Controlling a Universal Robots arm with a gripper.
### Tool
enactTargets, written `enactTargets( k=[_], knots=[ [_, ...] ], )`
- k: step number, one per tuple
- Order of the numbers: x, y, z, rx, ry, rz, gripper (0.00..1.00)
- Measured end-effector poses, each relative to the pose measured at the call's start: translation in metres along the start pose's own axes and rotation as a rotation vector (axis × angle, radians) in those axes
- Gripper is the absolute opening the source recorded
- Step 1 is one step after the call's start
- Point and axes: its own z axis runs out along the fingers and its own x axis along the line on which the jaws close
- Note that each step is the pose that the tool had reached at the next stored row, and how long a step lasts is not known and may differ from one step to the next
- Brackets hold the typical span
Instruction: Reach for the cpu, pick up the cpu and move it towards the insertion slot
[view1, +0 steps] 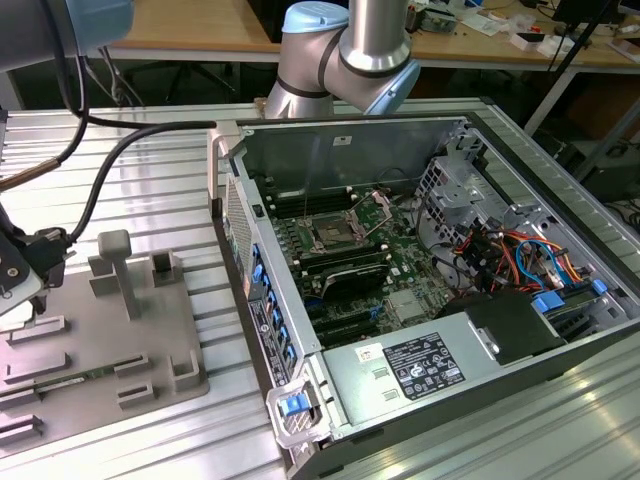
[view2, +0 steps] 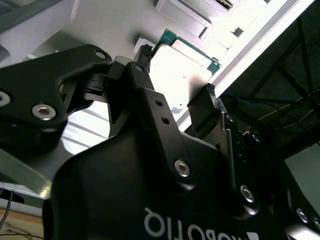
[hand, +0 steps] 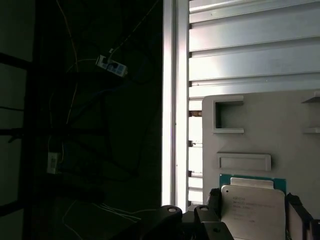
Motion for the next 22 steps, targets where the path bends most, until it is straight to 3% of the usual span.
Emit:
enactTargets(
  k=[13, 19, 22],
  knots=[
    [0.0001, 0.0002, -0.0057, 0.0, 0.0, 0.0, 0.55],
    [0.0003, 0.0007, -0.0179, 0.0, 0.0, 0.0, 0.55],
    [0.0004, 0.0009, -0.0205, 0.0, 0.0, 0.0, 0.55]
  ],
)
